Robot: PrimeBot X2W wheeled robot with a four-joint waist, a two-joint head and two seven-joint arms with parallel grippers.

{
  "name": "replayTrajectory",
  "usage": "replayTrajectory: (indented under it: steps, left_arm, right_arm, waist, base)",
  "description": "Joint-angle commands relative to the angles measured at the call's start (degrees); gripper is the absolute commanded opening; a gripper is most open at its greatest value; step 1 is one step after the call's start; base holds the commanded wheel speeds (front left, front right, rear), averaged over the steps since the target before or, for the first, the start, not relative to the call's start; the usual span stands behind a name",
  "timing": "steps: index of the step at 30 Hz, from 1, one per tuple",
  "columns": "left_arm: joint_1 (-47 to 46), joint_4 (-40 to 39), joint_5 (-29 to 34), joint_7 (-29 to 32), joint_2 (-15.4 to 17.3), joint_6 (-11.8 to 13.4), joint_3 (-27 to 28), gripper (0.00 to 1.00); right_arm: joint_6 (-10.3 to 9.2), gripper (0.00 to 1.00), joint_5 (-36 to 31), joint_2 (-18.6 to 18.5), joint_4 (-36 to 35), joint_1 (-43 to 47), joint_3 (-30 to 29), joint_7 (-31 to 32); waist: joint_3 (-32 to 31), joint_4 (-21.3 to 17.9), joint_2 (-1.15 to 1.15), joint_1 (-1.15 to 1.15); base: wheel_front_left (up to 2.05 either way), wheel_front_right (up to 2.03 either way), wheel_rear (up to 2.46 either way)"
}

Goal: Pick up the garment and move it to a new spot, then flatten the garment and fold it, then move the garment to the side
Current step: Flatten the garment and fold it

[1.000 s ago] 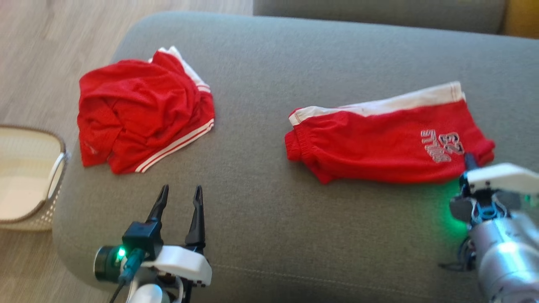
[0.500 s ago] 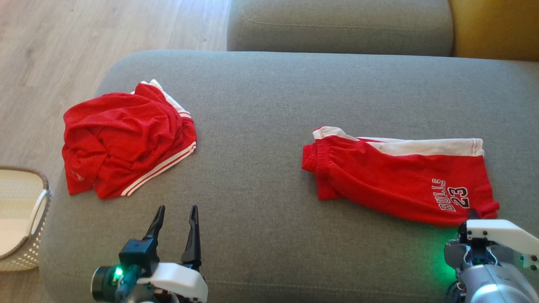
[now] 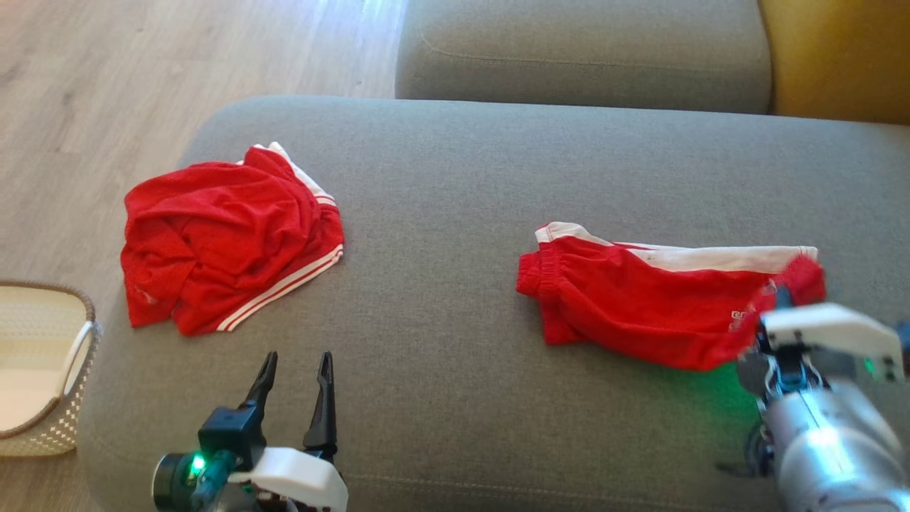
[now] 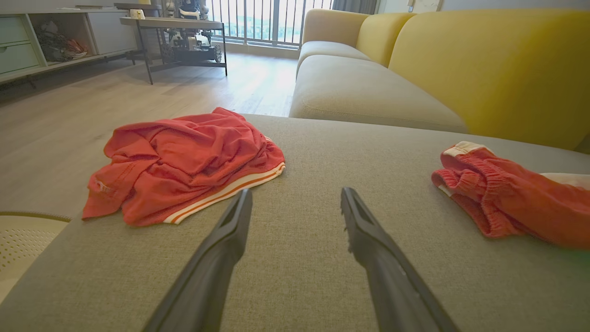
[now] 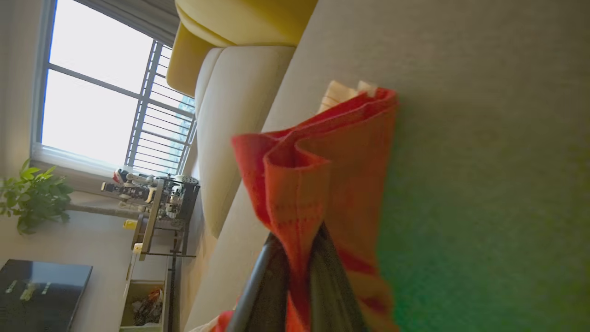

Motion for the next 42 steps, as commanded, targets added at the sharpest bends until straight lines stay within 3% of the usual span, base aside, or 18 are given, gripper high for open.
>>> replayTrajectory:
  steps: [1,7,12,17,21,28,33,34,35,42]
  left_arm:
    - [-1.5,-1.6,0.4,-0.4,0.0,0.0,1.9,1.00]
    - [-1.6,-1.4,0.5,-0.4,0.0,-0.5,2.1,1.00]
    - [-1.3,-1.1,0.8,-0.4,0.0,-0.8,2.6,1.00]
    - [-1.1,-1.0,0.9,-0.4,0.0,-1.0,2.9,1.00]
    - [-1.0,-0.9,1.0,-0.4,0.0,-1.0,3.2,1.00]
    - [-1.4,-0.7,0.9,-0.4,0.0,-1.2,3.0,1.00]
    - [-1.4,-0.6,0.7,-0.4,0.0,-1.0,2.8,1.00]
    - [-1.4,-0.5,0.7,-0.4,0.0,-0.9,2.8,1.00]
    - [-1.3,-0.5,0.7,-0.4,0.0,-0.9,2.8,1.00]
    - [-0.8,-0.4,0.6,-0.4,0.0,-0.7,3.3,1.00]
  right_arm:
    - [-0.01,0.00,1.3,0.3,-1.2,-4.2,3.8,-0.3]
    - [-0.01,0.00,13.5,0.3,-7.3,-3.9,21.9,2.7]
    - [-0.01,0.00,28.2,0.3,-21.0,5.9,42.2,2.6]
    - [-0.01,0.00,35.0,0.3,-28.5,12.7,55.9,-0.5]
    - [-0.01,0.00,37.0,0.3,-28.9,13.4,60.8,-2.2]
    - [-0.01,0.00,39.7,0.3,-28.5,12.0,64.3,-3.7]
    - [-0.01,0.00,34.9,0.3,-24.0,11.0,67.5,-4.2]
    - [-0.01,0.45,33.5,0.3,-22.5,10.7,67.8,-4.3]
    - [-0.01,1.00,32.6,0.3,-21.2,10.5,67.9,-4.3]
    - [-0.01,1.00,22.0,0.3,-15.6,8.5,66.3,-4.4]
  waist:
    - [-0.2,0.4,0.00,0.00]
    - [-0.5,2.3,0.00,0.00]
    - [-0.7,3.8,0.00,0.00]
    - [-0.4,5.3,0.00,0.00]
    - [0.1,6.1,0.00,0.00]
    - [0.7,7.2,0.00,0.00]
    - [0.9,7.8,0.00,0.00]
    - [0.8,7.9,0.00,0.00]
    - [0.8,7.9,0.00,0.00]
    - [0.1,6.9,0.00,0.00]
  base:
    - [0.00,0.00,0.00]
    - [0.00,0.00,0.00]
    - [0.00,0.00,0.00]
    - [0.00,0.00,0.00]
    - [0.00,0.00,0.00]
    - [0.00,0.00,0.00]
    - [0.00,0.00,0.00]
    - [0.00,0.00,0.00]
    - [0.00,0.00,0.00]
    - [0.00,0.00,0.00]
